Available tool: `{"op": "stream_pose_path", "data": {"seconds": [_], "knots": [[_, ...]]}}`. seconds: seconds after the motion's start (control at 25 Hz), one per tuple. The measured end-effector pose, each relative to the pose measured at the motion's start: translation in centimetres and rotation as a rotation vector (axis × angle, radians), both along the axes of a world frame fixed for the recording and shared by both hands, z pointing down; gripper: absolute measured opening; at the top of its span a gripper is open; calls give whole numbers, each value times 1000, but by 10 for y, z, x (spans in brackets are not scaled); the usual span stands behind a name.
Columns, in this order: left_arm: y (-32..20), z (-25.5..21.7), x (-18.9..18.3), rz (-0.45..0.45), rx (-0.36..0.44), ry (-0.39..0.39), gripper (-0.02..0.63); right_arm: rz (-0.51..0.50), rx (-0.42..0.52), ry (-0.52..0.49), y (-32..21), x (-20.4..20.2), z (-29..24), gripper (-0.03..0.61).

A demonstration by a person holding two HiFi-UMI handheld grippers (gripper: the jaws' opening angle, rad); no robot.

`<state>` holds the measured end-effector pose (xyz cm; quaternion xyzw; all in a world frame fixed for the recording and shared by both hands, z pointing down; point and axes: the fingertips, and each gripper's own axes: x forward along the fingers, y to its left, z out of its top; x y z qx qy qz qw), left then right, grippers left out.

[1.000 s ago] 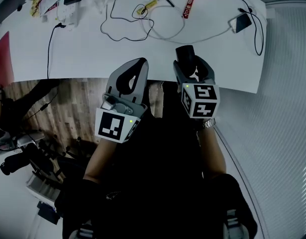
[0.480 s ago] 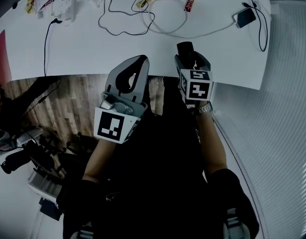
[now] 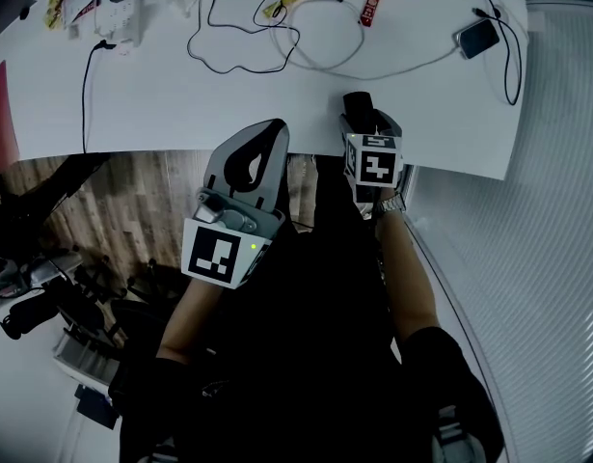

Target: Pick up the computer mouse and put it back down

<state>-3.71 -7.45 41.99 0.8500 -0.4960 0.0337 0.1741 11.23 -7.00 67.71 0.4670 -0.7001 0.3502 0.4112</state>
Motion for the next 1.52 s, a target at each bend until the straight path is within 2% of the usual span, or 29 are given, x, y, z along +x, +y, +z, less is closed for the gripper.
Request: {"op": "stream_pose_path", "data": {"seconds": [0.56, 0.92, 1.16, 1.36, 1.4, 1.52], "knots": [[-6, 9, 4, 11, -31, 6, 6, 0, -49, 38, -3, 4, 26, 287], [-18, 5, 0, 6, -18, 7, 6, -17, -73, 13, -3, -1, 27, 287], [-19, 1, 0, 6, -4, 6, 6, 25, 25, -19, -19, 3, 3, 288], [-19, -4, 0, 11, 6, -5, 6, 72, 88, -88, -31, 5, -26, 284], [-18, -4, 0, 12, 7, -9, 6, 79, 100, -100, -33, 5, -32, 273], [-16, -2, 0, 13, 6, -15, 6, 95, 149, -122, -37, 7, -55, 185]]}}
